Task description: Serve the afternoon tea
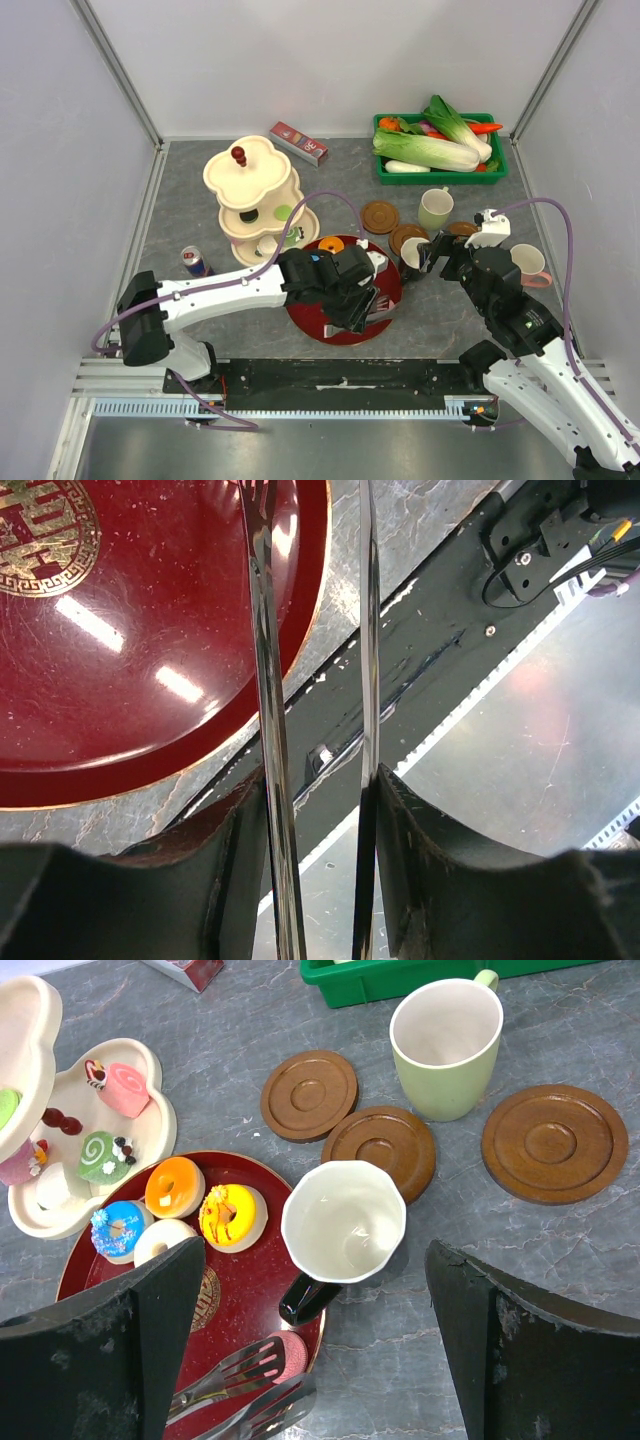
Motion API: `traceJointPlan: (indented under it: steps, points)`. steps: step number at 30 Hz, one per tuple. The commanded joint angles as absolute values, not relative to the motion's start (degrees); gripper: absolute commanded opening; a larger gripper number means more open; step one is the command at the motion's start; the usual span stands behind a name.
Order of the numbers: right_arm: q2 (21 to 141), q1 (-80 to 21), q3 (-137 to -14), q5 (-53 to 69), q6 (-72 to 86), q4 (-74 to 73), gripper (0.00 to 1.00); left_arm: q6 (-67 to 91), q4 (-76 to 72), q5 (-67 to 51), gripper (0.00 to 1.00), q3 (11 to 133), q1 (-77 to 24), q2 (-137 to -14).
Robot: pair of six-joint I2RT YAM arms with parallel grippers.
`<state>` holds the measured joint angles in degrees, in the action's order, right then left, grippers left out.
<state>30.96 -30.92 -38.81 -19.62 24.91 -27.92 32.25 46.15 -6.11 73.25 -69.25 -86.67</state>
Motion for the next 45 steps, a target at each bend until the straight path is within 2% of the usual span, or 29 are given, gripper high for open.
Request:
traceJointPlan:
  steps: [1,7,17,24,27,33,45]
  points:
    - [30.85,-30.94,-38.76,-20.74,25.31,-26.81,0.98,34.10,43.42,-4.84,0.50,71.81,-69.17,-86.14]
    - [31.11,-30.94,-38.76,-20.74,25.31,-26.81,0.98,34.98,41.75,-6.85,0.50,68.73,-67.24,-85.25]
    - [31.20,-30.94,-38.85,-20.92,25.31,-26.89,0.98,36.21,45.08,-3.87,0.49,65.66,-63.72,-79.46]
    - [31.38,-30.94,-38.85,-21.09,25.31,-26.98,0.98,34.72,45.35,-5.28,0.50,68.28,-63.54,-76.47]
    - [31.20,-30.94,-38.76,-21.18,25.23,-26.89,0.98,33.75,47.53,-1.25,0.51,69.52,-63.63,-74.97]
    - [31.46,-31.02,-38.76,-21.18,25.40,-26.98,0.98,32.35,53.70,8.69,0.51,71.89,-64.77,-76.90]
    - [31.38,-30.94,-38.76,-21.44,25.40,-26.90,0.98,30.50,53.44,10.02,0.52,74.35,-67.32,-82.70]
